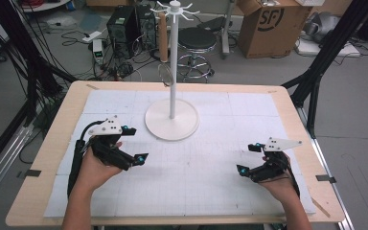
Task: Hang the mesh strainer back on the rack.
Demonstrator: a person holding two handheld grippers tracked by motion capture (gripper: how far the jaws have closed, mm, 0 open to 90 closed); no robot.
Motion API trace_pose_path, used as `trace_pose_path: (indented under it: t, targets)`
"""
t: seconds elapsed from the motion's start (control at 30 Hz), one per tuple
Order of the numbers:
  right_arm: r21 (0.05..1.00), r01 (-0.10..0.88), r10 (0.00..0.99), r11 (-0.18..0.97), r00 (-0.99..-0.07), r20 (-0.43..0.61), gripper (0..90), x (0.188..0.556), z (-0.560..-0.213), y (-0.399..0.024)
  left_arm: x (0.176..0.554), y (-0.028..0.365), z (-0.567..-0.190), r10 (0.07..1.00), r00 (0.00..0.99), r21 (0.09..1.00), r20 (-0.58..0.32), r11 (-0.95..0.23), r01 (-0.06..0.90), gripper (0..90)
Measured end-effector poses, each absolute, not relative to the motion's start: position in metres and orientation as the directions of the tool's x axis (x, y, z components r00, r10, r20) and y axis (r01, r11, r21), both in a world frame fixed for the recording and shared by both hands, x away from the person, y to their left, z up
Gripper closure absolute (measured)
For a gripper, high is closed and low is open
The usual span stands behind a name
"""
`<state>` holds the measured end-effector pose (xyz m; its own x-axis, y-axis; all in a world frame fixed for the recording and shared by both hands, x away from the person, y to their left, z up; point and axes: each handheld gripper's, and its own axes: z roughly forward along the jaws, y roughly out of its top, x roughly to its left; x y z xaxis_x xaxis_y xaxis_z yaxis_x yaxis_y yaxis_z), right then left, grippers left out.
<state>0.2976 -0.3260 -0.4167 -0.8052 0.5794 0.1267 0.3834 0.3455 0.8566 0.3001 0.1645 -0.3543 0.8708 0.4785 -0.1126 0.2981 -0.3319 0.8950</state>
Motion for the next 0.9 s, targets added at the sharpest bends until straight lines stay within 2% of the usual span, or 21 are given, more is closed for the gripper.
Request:
trace_pose_path:
  t: [0.9]
  targets:
    - [0.852,0.389,0.582,0.350,-0.803,0.127,0.5,0.2992,-0.4176,-0.3240,0.2982,0.1639,-0.3630,0.482,0.868,0.890,-0.114,-0.339,0.305,1.6]
